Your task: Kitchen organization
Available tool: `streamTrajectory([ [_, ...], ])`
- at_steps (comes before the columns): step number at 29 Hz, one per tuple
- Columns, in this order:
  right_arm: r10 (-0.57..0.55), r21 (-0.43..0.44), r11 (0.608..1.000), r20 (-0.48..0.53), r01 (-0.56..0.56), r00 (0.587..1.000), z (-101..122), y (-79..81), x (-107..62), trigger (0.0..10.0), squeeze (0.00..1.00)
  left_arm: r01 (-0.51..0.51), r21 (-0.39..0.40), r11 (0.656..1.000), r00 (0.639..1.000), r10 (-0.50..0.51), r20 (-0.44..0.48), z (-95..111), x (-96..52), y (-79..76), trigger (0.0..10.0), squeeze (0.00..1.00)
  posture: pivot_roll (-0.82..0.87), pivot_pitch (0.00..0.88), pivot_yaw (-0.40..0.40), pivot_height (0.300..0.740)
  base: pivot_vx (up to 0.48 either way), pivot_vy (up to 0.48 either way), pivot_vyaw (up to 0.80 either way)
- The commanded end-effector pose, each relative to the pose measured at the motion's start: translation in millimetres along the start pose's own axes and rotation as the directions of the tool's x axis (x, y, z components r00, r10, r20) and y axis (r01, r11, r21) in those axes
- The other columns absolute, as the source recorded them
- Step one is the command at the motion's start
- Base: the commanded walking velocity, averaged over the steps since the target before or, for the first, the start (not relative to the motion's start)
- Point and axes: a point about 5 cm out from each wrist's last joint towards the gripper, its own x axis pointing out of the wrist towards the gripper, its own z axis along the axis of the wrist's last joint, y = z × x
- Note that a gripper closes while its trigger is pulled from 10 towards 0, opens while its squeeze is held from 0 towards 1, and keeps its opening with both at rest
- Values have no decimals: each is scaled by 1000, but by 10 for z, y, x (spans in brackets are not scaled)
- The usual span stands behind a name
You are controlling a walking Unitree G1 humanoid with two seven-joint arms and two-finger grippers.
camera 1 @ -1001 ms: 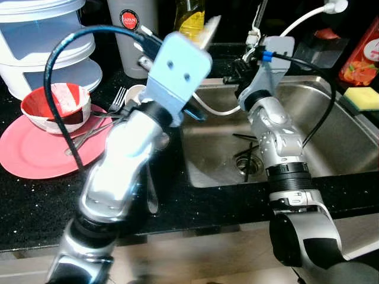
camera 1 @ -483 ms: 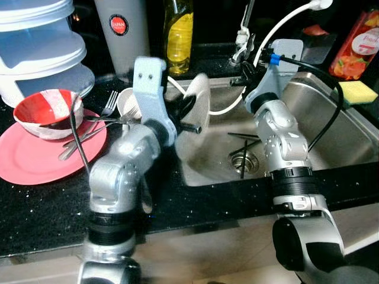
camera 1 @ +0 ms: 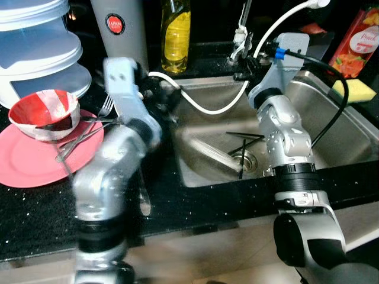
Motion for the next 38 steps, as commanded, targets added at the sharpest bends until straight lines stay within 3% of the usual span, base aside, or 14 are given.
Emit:
streamTrajectory([
  [1, 3, -6, 1000, -11, -3, 1000, -31, 8, -13, 10000, 0, -12, 76, 997, 999, 15, -33, 3, -37, 40, 10000, 0, 111, 0, -5, 740, 0, 0, 0],
  [2, 2, -6, 1000, -12, -2, 1000, -34, 2, -17, 10000, 0, -4, 294, 956, 991, 43, -126, -36, -78, 104, 10000, 0, 113, 0, -5, 740, 0, 0, 0],
  [3, 0, -6, 1000, -13, 0, 1000, -35, -3, -20, 10000, 0, 18, 442, 897, 979, 73, -190, -75, -114, 153, 10000, 0, 113, 0, -5, 740, 0, 0, 0],
  [5, -1, -6, 1000, -16, 1, 1000, -45, -10, -26, 10000, 0, 33, 647, 762, 939, 199, -281, -149, -216, 346, 10000, 0, 125, 0, -5, 740, 0, 0, 0],
  [7, -1, -5, 1000, -19, 1, 1000, -57, -7, -31, 10000, 0, -10, 681, 733, 908, 292, -300, -134, -306, 493, 10000, 0, 126, 0, -3, 740, 0, 0, 0],
  [10, 1, -2, 1000, -21, -1, 1000, -64, 0, -31, 10000, 0, -26, 692, 722, 896, 324, -304, -82, -384, 558, 10000, 0, 141, 0, -6, 740, 0, 0, 0],
  [13, 6, 3, 1000, -26, -6, 1000, -79, 17, -26, 10000, 0, -96, 638, 764, 898, 343, -276, 79, -475, 631, 10000, 0, 148, 0, -8, 740, 0, 0, 0],
  [14, 9, 5, 1000, -28, -9, 1000, -85, 24, -24, 10000, 0, -140, 587, 797, 902, 347, -256, 157, -496, 656, 10000, 1000, 155, 0, -11, 740, 0, 0, 0],
  [20, 16, 9, 1000, -32, -16, 999, -100, 43, -21, 10000, 0, -207, 549, 810, 889, 390, -241, 286, -550, 747, 10000, 1000, 159, 0, -12, 740, 0, 0, 0],
  [24, 23, 13, 1000, -37, -23, 999, -114, 64, -18, 10000, 0, -275, 460, 844, 855, 434, -285, 274, -628, 877, 10000, 1000, 167, 0, -16, 740, 0, 0, 0],
  [25, 25, 14, 1000, -37, -24, 999, -116, 68, -17, 10000, 0, -282, 441, 852, 845, 438, -306, 257, -648, 917, 10000, 0, 170, 0, -19, 740, 0, 0, 0],
  [30, 28, 14, 1000, -38, -28, 999, -117, 77, -14, 10000, 0, -264, 364, 893, 835, 401, -378, 246, -735, 1073, 10000, 0, 167, 0, -19, 740, 0, 0, 0],
  [34, 28, 12, 1000, -36, -28, 999, -110, 83, -12, 10000, 0, -202, 400, 894, 795, 388, -466, 172, -838, 1239, 10000, 0, 162, 0, -18, 740, 0, 0, 0],
  [38, 26, 11, 1000, -30, -26, 999, -95, 82, -9, 10000, 0, -69, 490, 869, 704, 390, -593, -41, -1008, 1392, 10000, 0, 155, 0, -11, 740, 0, 0, 0],
])
